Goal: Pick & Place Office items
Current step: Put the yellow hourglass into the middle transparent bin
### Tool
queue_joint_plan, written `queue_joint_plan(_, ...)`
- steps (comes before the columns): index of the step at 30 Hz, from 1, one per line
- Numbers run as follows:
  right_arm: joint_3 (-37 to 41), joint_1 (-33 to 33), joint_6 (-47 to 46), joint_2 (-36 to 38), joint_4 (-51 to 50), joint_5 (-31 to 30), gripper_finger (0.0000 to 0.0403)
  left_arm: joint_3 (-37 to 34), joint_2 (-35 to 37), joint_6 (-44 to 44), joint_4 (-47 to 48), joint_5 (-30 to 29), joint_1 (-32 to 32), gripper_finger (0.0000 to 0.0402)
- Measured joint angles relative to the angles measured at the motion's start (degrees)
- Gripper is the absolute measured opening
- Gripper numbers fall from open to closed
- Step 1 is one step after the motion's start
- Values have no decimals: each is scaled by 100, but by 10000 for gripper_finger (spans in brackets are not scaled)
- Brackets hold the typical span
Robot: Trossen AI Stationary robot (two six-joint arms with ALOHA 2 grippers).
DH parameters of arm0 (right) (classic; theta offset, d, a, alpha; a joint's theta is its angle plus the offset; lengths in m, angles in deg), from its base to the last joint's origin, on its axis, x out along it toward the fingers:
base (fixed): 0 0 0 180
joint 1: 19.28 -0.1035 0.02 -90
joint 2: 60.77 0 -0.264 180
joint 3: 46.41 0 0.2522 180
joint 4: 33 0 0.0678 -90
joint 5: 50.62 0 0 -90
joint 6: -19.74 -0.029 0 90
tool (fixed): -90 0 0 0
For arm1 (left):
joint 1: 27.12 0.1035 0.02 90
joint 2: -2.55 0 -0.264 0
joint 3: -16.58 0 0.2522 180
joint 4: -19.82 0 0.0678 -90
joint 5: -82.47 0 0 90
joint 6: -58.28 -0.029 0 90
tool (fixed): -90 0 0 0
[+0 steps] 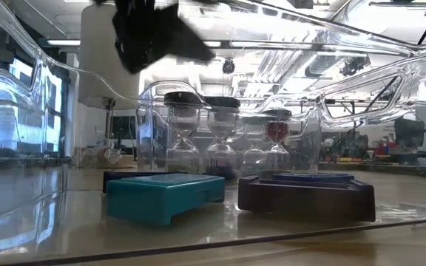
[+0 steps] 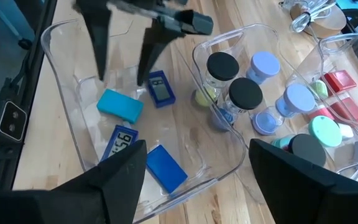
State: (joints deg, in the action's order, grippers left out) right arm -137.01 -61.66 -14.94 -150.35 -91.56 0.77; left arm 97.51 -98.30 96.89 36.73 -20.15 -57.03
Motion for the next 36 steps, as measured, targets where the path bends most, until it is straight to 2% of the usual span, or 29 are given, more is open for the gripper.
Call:
queue_joint_plan(8, 0, -1, 0, 0, -2, 19, 274, 380, 440, -309, 292, 105, -305, 200)
queue_joint_plan(14, 0, -2, 0, 0, -2, 22, 274, 1143, 524, -321, 1607, -657, -783, 200)
queue_joint_plan(18, 0, 0, 0, 0, 0, 69, 274, 1581, 533, 398, 2780, -1224, -1098, 200)
queue_joint_plan(22, 0, -2, -2, 0, 2, 130, 274, 1808, 535, 1617, 4079, -1351, -1388, 200)
queue_joint_plan(25, 0, -2, -2, 0, 4, 142, 274, 1801, 529, 2796, 5146, -1070, -1567, 200)
queue_joint_plan(29, 0, 0, -24, 0, 11, 140, 274, 1799, 457, 4503, 6084, -29, -1673, 200)
queue_joint_plan(32, 0, -2, -22, 0, 44, 138, 274, 1799, 446, 5514, 6385, 513, -1718, 200)
queue_joint_plan(34, 0, 0, -22, 0, 69, 138, 274, 1799, 434, 5842, 6474, 639, -1767, 200)
queue_joint_plan(36, 0, -1, -22, 0, 91, 136, 274, 1799, 433, 5720, 6475, 693, -1808, 200)
